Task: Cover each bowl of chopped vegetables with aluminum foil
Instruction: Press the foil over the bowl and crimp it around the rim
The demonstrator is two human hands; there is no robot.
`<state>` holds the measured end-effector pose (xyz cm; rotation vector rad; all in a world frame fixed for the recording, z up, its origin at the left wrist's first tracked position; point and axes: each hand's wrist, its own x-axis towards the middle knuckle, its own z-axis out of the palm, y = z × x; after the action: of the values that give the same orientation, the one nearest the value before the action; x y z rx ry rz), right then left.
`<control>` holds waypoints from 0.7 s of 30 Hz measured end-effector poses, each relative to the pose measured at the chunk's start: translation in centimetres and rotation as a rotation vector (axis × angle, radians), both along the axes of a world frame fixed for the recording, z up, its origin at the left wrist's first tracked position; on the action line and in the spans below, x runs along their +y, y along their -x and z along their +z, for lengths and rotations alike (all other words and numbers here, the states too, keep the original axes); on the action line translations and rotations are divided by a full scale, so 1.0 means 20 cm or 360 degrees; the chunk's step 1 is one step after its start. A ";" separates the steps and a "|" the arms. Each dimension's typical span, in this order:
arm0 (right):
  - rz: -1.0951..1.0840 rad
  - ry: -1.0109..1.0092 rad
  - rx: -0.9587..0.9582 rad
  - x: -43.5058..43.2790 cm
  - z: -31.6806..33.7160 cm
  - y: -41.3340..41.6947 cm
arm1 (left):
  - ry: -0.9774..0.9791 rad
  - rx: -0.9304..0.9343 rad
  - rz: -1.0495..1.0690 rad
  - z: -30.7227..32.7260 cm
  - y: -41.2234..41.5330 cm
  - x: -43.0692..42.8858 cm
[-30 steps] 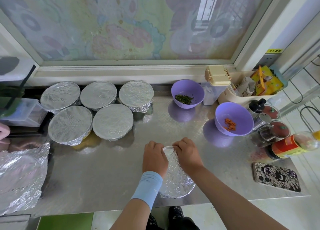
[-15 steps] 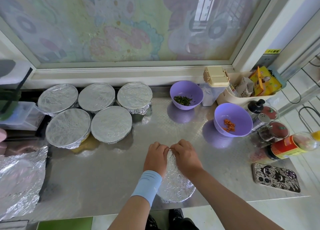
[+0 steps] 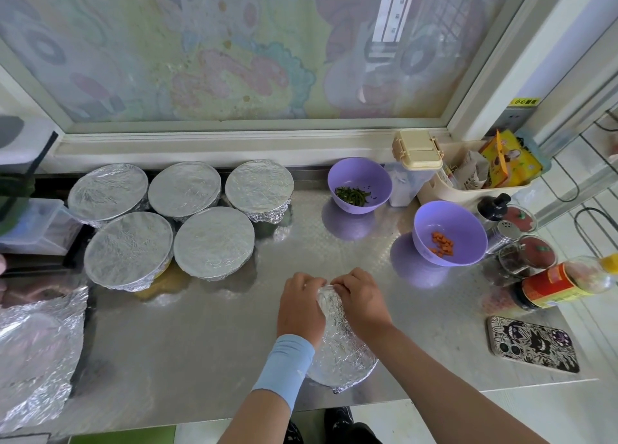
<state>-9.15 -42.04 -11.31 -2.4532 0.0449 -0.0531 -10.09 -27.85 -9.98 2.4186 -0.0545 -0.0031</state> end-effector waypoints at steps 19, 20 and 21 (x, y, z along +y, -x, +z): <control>0.0117 0.0058 -0.0069 -0.01 -0.01 0.00 | 0.0031 0.0053 0.0012 -0.02 -0.05 -0.04; 0.0123 0.0060 -0.0067 -0.01 -0.01 0.00 | 0.0041 0.0083 0.0010 -0.02 -0.05 -0.04; 0.0116 0.0073 -0.0074 -0.01 -0.01 0.00 | 0.0047 0.0089 0.0023 -0.02 -0.05 -0.03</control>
<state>-9.08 -42.26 -11.49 -2.4963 -0.0669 -0.0795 -9.08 -28.49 -10.40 2.3876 -0.0116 -0.0632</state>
